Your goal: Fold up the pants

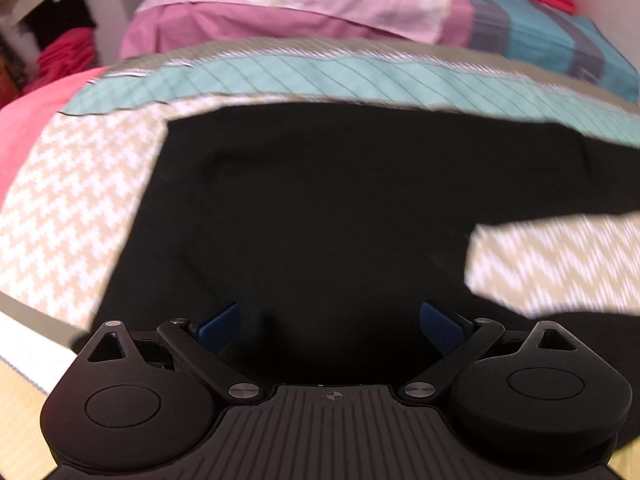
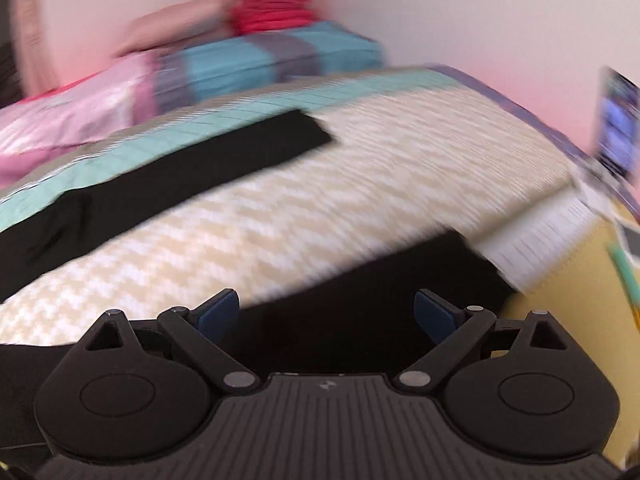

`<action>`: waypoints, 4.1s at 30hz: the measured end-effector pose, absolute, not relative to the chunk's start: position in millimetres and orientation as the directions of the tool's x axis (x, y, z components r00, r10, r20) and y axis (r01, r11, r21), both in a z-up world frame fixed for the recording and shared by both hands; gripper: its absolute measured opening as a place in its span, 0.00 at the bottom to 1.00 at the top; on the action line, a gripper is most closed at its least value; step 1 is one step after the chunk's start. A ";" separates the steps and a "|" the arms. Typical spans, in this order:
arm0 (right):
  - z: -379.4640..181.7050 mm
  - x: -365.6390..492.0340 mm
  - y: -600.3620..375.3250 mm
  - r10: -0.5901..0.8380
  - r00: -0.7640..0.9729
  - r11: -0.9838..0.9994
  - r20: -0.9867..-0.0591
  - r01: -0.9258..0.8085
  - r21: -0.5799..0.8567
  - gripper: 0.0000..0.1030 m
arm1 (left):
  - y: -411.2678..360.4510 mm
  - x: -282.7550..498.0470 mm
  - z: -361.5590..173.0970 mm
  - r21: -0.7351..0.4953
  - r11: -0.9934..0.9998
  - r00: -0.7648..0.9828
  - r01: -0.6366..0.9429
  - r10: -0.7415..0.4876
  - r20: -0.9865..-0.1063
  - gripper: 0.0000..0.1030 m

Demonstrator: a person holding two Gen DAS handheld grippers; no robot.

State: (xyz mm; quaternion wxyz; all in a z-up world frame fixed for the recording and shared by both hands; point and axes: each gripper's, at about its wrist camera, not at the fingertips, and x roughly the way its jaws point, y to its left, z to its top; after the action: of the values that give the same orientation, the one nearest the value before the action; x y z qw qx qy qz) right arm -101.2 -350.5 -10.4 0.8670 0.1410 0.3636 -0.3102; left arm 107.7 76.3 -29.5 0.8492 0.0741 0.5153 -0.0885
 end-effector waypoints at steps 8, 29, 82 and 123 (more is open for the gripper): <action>-36.2 -119.9 -387.4 -0.427 0.464 0.533 -0.776 0.822 0.199 0.94 | 51.8 88.2 -64.1 0.093 0.938 0.378 0.333 -0.042 -0.925 1.00; -7.6 -161.3 -404.0 -0.619 0.353 0.354 -0.701 0.923 0.152 0.73 | 60.4 93.6 -72.6 0.039 0.940 0.372 0.340 -0.096 -0.923 1.00; -17.0 -61.0 -165.6 -0.070 0.544 0.978 -0.836 0.201 0.049 0.60 | 62.1 94.6 -64.4 0.066 0.937 0.286 0.342 -0.037 -0.958 1.00; -23.0 -147.0 -363.9 -0.342 0.474 0.756 -0.812 0.652 0.062 0.89 | 47.5 107.8 -65.8 0.119 0.958 0.236 0.261 0.056 -0.970 1.00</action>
State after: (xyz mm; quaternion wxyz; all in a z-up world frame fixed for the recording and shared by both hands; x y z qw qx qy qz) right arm -147.0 -363.9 -23.0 0.8382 0.1851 0.4188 -0.2963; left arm 107.8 47.5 -65.8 0.7755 0.1293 0.6144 -0.0661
